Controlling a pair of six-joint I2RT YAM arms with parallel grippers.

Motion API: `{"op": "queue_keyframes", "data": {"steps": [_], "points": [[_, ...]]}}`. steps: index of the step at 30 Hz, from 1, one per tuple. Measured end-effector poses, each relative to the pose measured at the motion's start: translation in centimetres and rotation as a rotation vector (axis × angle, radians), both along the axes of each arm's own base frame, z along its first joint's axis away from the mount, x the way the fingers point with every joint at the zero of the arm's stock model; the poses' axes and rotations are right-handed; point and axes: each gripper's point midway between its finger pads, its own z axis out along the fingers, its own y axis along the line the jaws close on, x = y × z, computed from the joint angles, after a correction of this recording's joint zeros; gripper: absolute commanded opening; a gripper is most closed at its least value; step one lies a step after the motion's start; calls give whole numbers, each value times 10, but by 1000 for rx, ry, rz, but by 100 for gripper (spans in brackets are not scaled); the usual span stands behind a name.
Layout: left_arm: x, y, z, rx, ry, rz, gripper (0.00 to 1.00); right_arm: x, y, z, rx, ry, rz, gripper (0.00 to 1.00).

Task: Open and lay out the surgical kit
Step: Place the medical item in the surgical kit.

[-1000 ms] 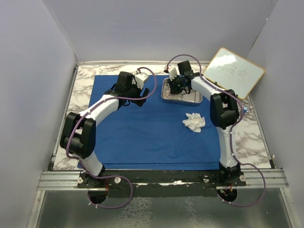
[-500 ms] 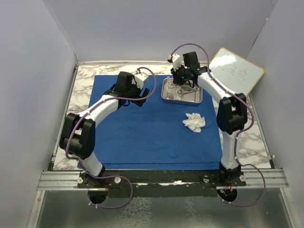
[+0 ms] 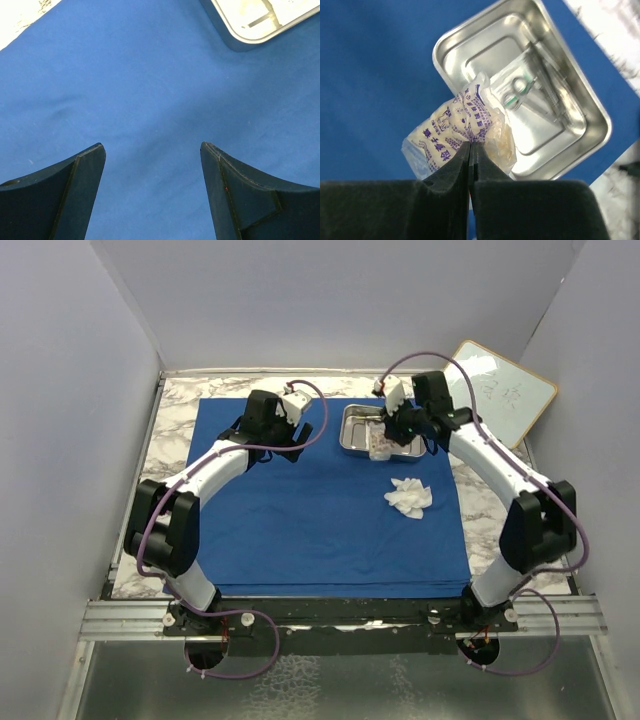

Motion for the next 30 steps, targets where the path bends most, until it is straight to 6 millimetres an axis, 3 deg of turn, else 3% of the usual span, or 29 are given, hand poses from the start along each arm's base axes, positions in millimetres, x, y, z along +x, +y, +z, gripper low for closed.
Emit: {"op": "queue_keyframes", "data": {"steps": [5,13,21,30], "points": [[2,4,0,12,-5,19,84,-58,-12,-13,-3,40,69,1],[7,17,-1,57,-21,53,99,-112,-13,-41,38,128,150,1],[12,37,-1,142,-20,86,99,-151,-17,-66,59,197,205,1],[27,47,13,181,-60,118,99,-160,-14,-69,77,206,234,1]]}}
